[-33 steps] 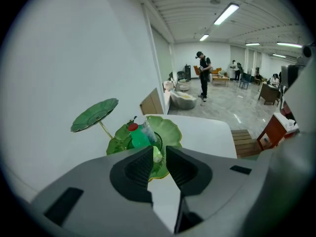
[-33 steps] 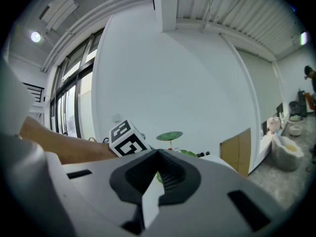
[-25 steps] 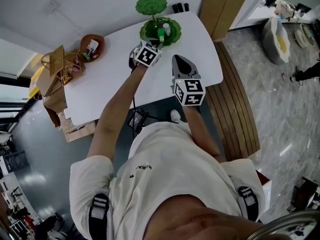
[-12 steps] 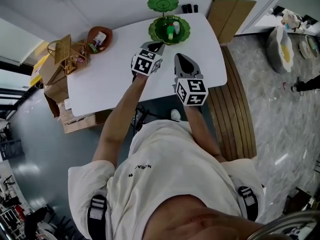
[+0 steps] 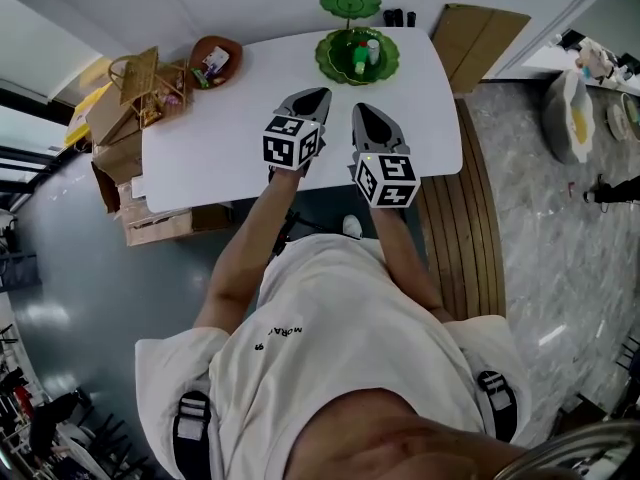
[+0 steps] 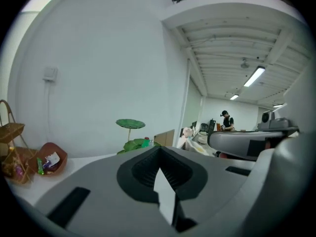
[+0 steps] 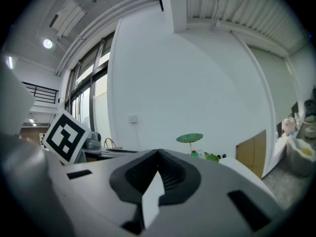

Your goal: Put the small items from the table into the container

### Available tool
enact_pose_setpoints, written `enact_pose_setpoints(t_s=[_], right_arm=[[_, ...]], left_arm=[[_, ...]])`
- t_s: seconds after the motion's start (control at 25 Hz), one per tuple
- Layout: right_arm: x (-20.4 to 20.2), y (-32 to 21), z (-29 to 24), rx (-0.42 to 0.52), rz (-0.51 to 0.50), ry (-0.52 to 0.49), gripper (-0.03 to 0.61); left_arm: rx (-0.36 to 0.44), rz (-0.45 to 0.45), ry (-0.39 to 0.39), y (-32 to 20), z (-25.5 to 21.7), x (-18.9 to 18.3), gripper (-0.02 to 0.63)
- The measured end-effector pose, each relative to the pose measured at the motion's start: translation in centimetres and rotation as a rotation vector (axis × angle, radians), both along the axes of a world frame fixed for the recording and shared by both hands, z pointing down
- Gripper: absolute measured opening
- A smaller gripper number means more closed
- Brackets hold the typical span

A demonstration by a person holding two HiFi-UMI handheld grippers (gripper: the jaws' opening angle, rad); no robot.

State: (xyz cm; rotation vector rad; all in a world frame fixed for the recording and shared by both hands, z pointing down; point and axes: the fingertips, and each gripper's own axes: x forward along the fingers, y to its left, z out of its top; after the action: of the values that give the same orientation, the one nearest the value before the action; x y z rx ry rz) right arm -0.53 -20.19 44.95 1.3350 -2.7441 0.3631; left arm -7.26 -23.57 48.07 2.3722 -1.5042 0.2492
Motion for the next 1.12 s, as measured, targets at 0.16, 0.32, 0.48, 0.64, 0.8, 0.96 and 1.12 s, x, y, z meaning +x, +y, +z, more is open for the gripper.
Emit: enact_pose_setpoints(t_s=[0.16,0.32,0.48,0.64,0.8,0.96,1.12], right_arm=[[-1.0,0.6,-0.2,0.009,-0.023,0.001,0.005],[-1.9,0.9,-0.3,0.011,-0.046,-0.001,0.005],[-2.7,1.2,-0.2,0.012,-0.066,-0.003,0.005],[-3.7,1.4,0.0,0.014,-0.090,-0.002,0.005],[-4.7,1.9,0.0,0.017,-0.119,0.000,0.005],[-5.6,2.1,0.2,0.017,-0.140,0.006,0.005],[-6.2,2.3,0.3,0.013,-0.159,0.007,0.005]], left_arm=[[0.041,-0.049,-0.015,1.6,-0.8,-0.8,0.005],[0.090,-0.133,-0.005,2.8,-1.5,-2.3,0.005],[0.112,-0.182,0.002,4.1,-1.8,-3.4,0.005],[0.132,-0.221,0.006,5.3,-2.0,-4.2,0.005],[0.152,-0.250,-0.014,6.5,-2.2,-4.9,0.005],[0.160,-0.278,0.000,7.3,-2.4,-5.8,0.005],[0.163,-0.307,0.007,7.9,-2.6,-6.5,0.005]])
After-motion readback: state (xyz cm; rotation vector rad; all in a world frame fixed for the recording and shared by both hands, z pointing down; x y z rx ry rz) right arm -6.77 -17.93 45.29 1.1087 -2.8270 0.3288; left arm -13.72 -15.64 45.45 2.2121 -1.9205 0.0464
